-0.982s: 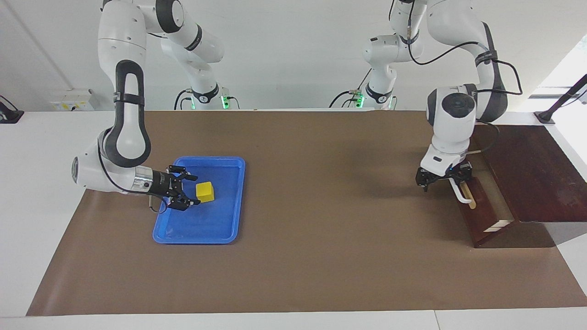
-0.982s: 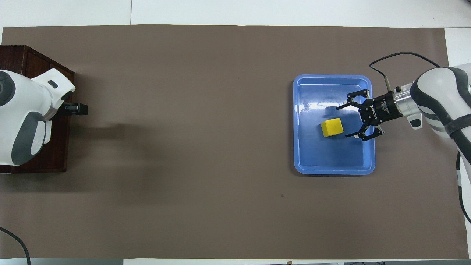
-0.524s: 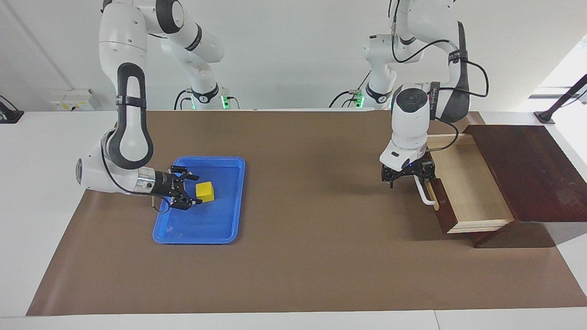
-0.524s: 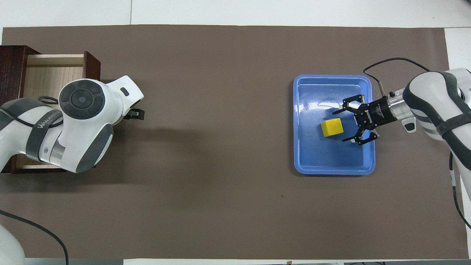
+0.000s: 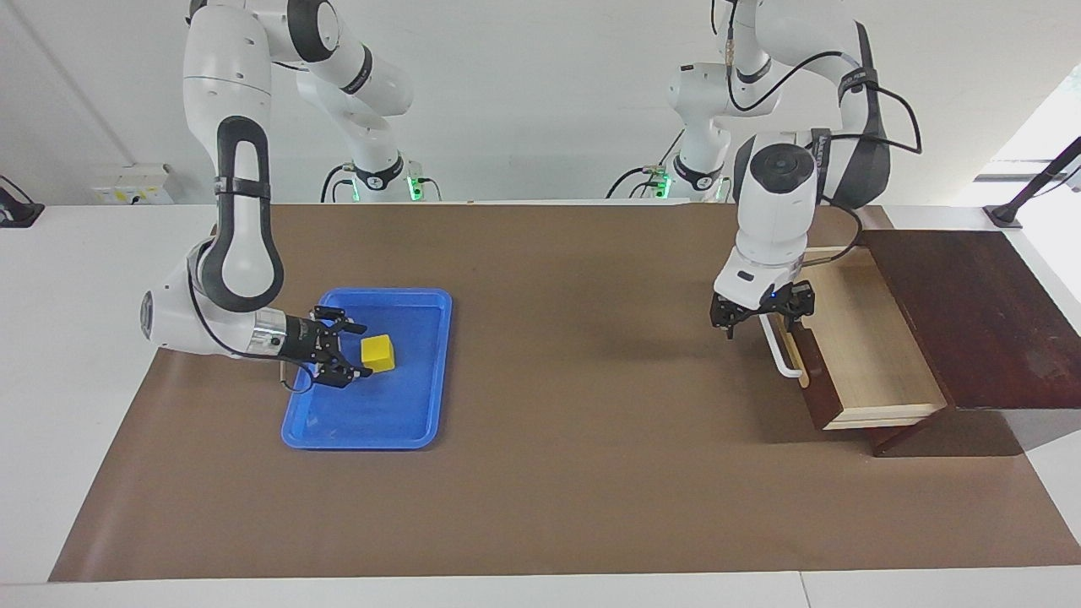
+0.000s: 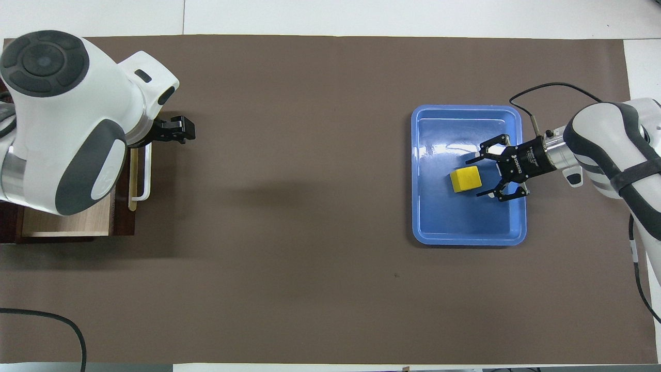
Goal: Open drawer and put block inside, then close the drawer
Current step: 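Grasp the yellow block with the right gripper while the left gripper advances, then carry the block toward the left gripper while the left gripper grasps it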
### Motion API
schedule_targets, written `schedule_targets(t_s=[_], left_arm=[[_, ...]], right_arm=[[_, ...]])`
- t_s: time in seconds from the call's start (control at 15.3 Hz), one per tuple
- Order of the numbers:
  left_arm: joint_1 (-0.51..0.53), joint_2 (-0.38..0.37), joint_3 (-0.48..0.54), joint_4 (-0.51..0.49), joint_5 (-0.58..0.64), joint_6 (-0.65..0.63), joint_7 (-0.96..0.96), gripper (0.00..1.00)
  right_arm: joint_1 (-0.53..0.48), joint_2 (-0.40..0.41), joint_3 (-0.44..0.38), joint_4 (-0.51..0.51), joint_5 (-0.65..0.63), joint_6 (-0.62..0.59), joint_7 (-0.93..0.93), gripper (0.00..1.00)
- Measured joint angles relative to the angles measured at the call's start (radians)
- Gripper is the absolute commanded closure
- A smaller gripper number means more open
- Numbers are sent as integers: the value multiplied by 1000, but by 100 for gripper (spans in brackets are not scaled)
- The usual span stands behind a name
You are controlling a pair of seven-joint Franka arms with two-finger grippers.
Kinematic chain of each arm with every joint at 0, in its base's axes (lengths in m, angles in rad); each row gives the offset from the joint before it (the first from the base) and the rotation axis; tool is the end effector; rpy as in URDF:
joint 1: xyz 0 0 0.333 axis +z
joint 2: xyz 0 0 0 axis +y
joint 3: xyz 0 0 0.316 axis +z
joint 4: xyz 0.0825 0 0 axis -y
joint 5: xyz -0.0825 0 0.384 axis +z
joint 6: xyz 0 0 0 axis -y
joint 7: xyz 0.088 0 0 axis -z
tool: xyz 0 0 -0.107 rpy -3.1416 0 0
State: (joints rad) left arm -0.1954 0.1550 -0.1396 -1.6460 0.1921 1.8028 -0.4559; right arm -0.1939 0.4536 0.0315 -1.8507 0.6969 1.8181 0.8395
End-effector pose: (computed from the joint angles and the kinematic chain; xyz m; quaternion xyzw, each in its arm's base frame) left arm 0.5842 -0.1811 0.5204 -0.9958 -0.0392 -0.0335 0.0756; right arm 0.5945 -0.0449 0.2645 -0.7210 0.5779 0.3161 0.2151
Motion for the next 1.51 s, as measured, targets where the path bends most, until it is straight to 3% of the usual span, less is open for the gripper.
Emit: schedule_targets(t_s=[0.07, 0.13, 0.33, 0.52, 0.72, 1.11, 1.51], left_arm=[[-2, -6, -1, 18, -38, -21, -60, 0], [-3, -14, -1, 24, -79, -39, -126, 0], [-16, -25, -3, 25, -174, -72, -405, 0], [-93, -25, -7, 25, -194, -71, -763, 0], [-152, -23, -12, 9, -194, -13, -1053, 0], [-183, 54, -12, -23, -207, 181, -1407, 0], [-256, 114, -13, -15, -307, 294, -1575, 0]], right_arm=[[0, 0, 0, -1, 0, 1, 0, 86], [0, 0, 0, -2, 0, 1, -1, 100], [0, 0, 0, -2, 0, 1, -13, 100], [0, -1, 4, 14, 0, -3, -14, 100], [9, -8, 18, 102, 3, -37, 77, 100], [208, -57, 35, 284, 5, -44, 407, 100], [355, -66, 37, 321, 23, 50, 557, 100]])
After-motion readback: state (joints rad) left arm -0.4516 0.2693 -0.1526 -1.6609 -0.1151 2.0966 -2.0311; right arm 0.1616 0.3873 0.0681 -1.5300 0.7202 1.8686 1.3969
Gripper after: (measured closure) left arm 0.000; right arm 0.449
